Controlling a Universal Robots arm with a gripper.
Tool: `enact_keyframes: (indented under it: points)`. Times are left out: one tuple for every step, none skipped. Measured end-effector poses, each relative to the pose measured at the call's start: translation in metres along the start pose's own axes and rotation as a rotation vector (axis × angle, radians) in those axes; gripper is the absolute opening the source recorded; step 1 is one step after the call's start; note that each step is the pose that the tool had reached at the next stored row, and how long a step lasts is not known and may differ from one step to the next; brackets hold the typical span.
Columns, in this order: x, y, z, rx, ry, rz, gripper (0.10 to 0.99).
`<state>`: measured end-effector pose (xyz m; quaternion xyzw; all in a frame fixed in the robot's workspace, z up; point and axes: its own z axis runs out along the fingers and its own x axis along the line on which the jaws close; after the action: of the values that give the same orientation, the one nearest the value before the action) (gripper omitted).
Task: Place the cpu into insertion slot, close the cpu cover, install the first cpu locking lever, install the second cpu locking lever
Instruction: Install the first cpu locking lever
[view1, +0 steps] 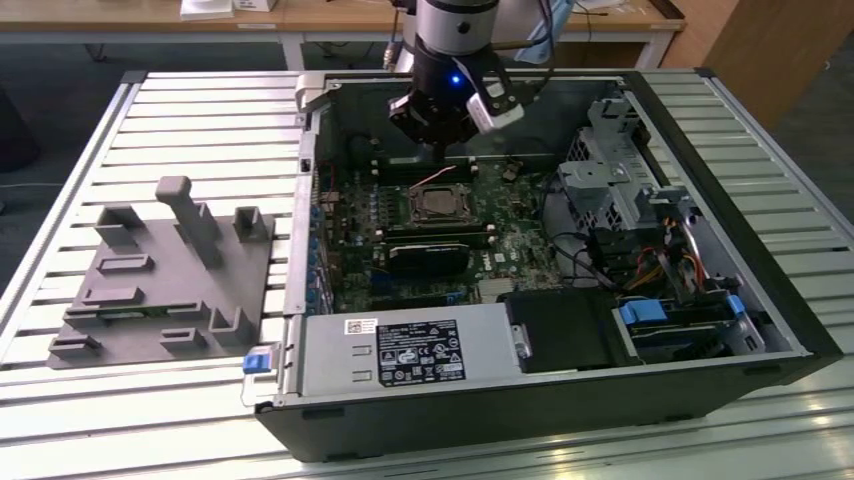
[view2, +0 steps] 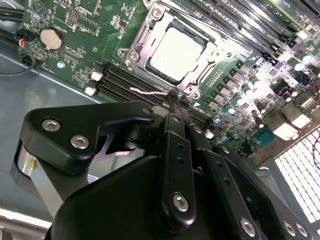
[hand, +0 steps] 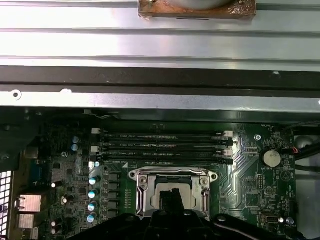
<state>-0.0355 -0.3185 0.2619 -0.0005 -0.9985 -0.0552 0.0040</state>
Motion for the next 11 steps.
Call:
enact_keyframes:
  points:
    - [0.0, 0.0, 0.0008, 0.0, 0.0, 0.0, 0.106]
    - [0.0, 0.0001, 0.0012, 0.0, 0.0, 0.0, 0.106]
    - [0.0, 0.0002, 0.0013, 0.0, 0.0, 0.0, 0.106]
    - [0.0, 0.0002, 0.0014, 0.0, 0.0, 0.0, 0.106]
    - [0.0, 0.0004, 0.0018, 0.0, 0.0, 0.0, 0.106]
    - [-0.0001, 0.0004, 0.0026, 0.0, -0.0001, 0.0, 0.106]
    - [-0.0001, 0.0006, 0.0036, 0.0, -0.0001, 0.0, 0.106]
    - [-0.0001, 0.0007, 0.0048, 0.0, 0.0, 0.0, 0.106]
    - [-0.0001, 0.001, 0.006, 0.0, 0.0, 0.0, 0.106]
    - [-0.0002, 0.0013, 0.0074, 0.0, 0.0, 0.0, 0.106]
    - [-0.0003, 0.0019, 0.0088, 0.0, 0.0, 0.0, 0.106]
